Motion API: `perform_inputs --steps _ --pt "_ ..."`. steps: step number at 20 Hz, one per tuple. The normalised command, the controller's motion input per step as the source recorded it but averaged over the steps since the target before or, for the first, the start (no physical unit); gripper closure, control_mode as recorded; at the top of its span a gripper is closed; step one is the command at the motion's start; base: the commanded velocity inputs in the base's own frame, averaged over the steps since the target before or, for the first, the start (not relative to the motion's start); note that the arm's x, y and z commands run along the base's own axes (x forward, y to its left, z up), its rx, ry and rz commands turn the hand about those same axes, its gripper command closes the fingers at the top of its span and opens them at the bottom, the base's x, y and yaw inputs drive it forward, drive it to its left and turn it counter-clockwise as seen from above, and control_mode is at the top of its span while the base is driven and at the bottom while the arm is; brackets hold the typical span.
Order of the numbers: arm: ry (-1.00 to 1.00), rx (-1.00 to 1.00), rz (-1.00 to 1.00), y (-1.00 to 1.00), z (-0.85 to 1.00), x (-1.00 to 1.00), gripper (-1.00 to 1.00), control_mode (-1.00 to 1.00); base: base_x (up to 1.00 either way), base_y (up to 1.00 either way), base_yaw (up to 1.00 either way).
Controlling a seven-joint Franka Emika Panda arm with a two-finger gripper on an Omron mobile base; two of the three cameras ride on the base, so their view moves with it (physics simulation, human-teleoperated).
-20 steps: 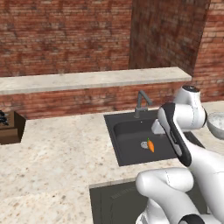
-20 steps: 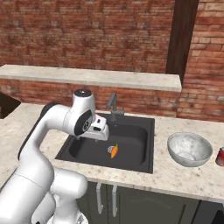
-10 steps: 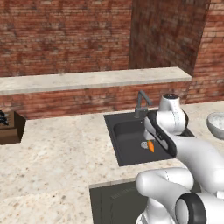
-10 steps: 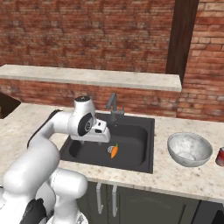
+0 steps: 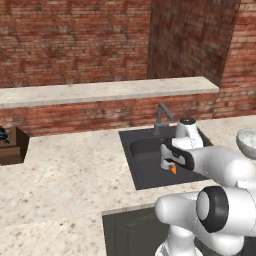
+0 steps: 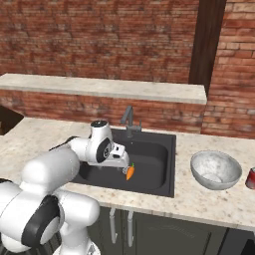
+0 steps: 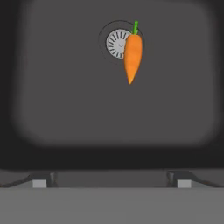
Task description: Pick the carrot from the sink and place it in the bowl. Then pick the bowl and place it in the microwave. Then close the microwave door and press the start button.
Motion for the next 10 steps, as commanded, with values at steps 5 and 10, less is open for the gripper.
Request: perform_inputs --steps 5,10 --pt "0.0 0.02 0.0 -0.38 -0.31 0.32 -1.0 -1.0 0.0 0.0 0.0" --pt "0.0 0.01 0.0 -0.32 -0.29 0.27 -1.0 -1.0 0.0 0.0 0.0"
